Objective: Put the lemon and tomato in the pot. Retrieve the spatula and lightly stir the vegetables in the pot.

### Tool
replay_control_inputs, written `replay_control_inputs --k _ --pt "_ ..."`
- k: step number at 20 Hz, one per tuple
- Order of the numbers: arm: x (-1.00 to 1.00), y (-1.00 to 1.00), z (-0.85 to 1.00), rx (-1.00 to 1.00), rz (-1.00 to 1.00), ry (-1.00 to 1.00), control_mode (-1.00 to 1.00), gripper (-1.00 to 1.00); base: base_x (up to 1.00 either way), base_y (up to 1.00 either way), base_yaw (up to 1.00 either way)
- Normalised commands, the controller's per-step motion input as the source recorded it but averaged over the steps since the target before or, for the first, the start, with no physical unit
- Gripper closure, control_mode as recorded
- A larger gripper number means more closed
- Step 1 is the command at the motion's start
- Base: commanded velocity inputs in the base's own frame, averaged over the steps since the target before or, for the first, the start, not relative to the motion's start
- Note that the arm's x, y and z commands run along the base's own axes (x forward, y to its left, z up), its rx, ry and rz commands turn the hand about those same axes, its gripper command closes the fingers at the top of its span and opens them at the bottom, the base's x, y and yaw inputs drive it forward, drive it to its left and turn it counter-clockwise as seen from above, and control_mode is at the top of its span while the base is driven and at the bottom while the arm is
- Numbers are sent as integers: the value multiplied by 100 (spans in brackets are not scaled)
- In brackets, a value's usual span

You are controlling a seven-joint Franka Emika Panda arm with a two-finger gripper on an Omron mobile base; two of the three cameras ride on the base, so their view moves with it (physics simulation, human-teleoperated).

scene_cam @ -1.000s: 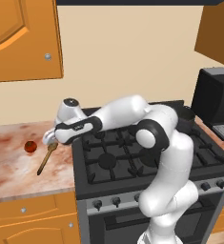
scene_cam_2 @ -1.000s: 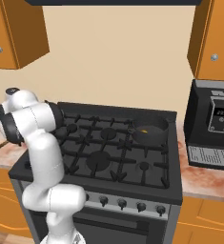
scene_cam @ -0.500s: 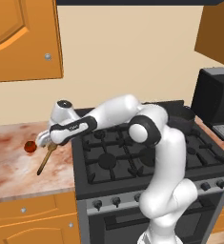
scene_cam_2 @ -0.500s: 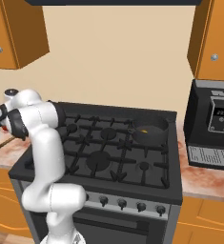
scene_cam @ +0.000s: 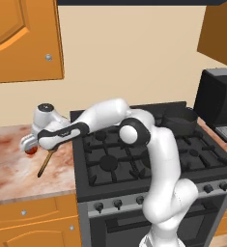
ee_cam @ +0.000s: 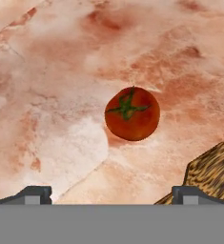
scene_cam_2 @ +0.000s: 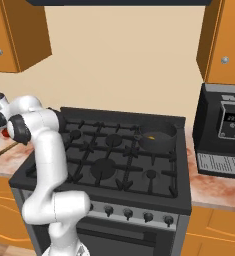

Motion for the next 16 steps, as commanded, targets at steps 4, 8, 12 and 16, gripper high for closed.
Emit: replay_control_inputs --k 4,8,12,16 --pt "1 0 -19 -6 0 -1 -100 -100 0 0 0" --pt "14 0 -18 -5 -2 -4 -100 -100 0 0 0" --pt "21 0 -3 -1 -3 0 -100 -100 0 0 0" --pt "32 4 -1 0 -2 0 -100 -100 0 0 0"
